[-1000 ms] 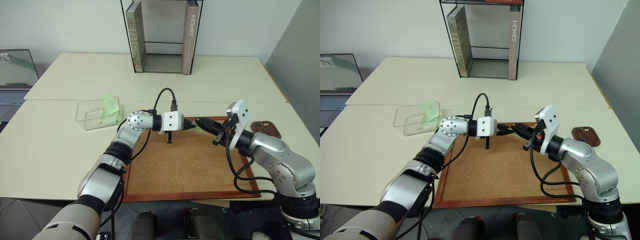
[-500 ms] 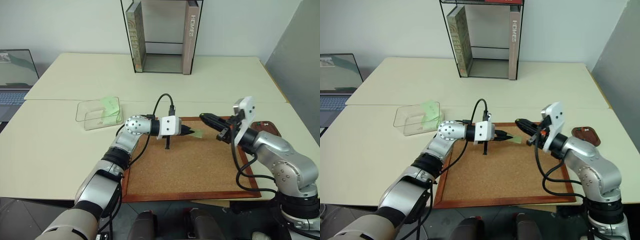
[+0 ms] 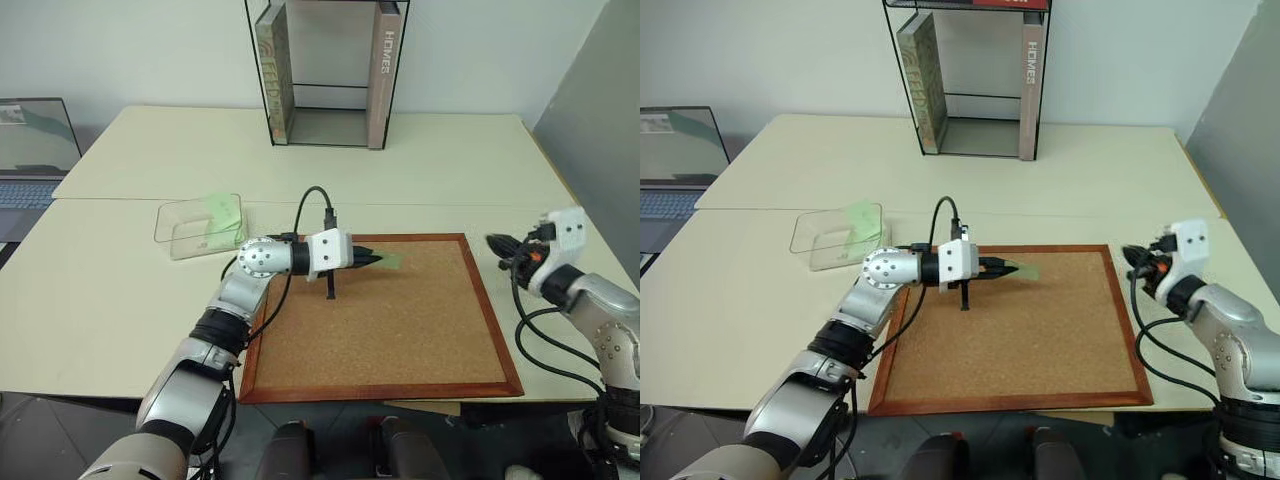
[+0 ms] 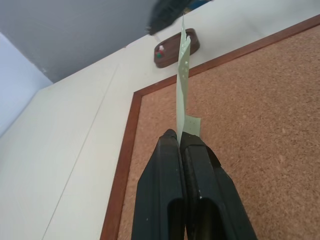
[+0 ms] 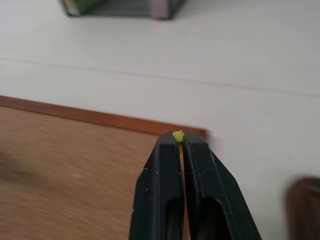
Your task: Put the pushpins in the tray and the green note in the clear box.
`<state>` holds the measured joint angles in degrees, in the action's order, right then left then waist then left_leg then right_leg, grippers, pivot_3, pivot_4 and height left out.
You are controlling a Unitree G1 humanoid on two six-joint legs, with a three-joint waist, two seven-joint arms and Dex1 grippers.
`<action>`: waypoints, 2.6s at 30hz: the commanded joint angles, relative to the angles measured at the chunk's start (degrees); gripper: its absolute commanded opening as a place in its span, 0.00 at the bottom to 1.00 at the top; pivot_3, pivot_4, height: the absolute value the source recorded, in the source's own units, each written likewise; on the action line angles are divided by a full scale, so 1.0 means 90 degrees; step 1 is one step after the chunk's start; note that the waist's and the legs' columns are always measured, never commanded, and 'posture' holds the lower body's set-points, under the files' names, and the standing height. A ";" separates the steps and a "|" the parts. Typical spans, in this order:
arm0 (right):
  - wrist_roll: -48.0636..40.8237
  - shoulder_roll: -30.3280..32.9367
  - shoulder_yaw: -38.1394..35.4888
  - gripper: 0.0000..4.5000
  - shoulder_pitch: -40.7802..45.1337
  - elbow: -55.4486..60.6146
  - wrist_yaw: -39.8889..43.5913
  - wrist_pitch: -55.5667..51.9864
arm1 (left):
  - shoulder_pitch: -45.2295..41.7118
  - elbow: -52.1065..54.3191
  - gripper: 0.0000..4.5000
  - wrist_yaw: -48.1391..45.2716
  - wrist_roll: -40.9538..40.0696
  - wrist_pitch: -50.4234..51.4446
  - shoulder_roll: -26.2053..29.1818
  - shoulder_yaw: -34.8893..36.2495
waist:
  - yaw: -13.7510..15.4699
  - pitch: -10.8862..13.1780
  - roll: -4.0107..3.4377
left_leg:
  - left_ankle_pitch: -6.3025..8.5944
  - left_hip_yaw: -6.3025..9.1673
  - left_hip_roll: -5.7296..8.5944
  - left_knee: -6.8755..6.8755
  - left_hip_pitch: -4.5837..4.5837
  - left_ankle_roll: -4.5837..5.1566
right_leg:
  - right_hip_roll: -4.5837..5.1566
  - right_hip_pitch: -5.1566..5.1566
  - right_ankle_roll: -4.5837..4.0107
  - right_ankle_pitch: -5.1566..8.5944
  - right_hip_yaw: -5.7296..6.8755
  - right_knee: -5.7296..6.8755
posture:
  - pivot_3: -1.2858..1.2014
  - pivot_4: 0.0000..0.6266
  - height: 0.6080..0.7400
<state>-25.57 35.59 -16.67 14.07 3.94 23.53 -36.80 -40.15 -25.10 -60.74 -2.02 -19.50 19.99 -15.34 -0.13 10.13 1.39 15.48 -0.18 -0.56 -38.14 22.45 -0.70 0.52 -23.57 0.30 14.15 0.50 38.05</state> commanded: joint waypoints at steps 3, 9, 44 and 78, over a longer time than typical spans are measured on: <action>0.0913 0.0104 -0.0008 0.00 0.0412 -0.1320 -0.0390 0.1014 | 0.0131 0.0654 0.01 0.0117 -0.0092 0.0298 0.0044 0.0081 | -0.0023 -0.0002 -0.0004 | 0.0000 -0.0003 -0.0005 0.0000 -0.0005 0.0000 | -0.0005 0.0001 0.0000 0.0000 -0.0004 0.0006 | 0.52 0.24 1.00; 0.1292 0.0030 0.0050 0.00 0.0816 -0.2249 -0.0553 0.1338 | 0.0229 0.0895 0.01 0.0183 -0.0071 0.0483 0.0040 0.0060 | -0.0021 -0.0004 -0.0008 | -0.0001 -0.0008 -0.0010 0.0000 -0.0010 0.0001 | -0.0012 0.0001 -0.0012 -0.0008 -0.0008 0.0008 | 0.52 0.24 1.00; -0.0280 -0.0130 0.1447 0.83 0.1034 0.1795 0.1806 0.0802 | 0.0060 0.1712 0.00 0.0600 -0.0490 0.2845 0.1960 0.1622 | -0.0179 0.0001 -0.0005 | -0.0002 0.0006 -0.0020 0.0001 -0.0020 0.0000 | -0.0018 0.0006 -0.0016 -0.0010 0.0004 0.0011 | 0.52 0.24 1.00; 0.0211 -0.1525 0.3446 0.84 0.2266 0.1668 0.1964 -0.0096 | -0.0636 -0.1504 0.40 0.1502 0.0228 0.2740 0.3236 0.2040 | -0.0037 0.0004 0.0023 | -0.0002 0.0007 -0.0001 -0.0010 0.0043 -0.0001 | 0.0038 -0.0071 -0.0052 -0.0031 0.0018 0.0061 | 0.52 0.24 1.00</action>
<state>-23.75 21.65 15.07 33.28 16.38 40.85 -38.62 -44.23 -39.30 -46.93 0.25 5.67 48.55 2.58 -0.47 10.17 1.60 15.45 -0.10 -0.58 -38.26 22.83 -0.71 0.87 -24.22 -0.17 13.87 0.67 38.63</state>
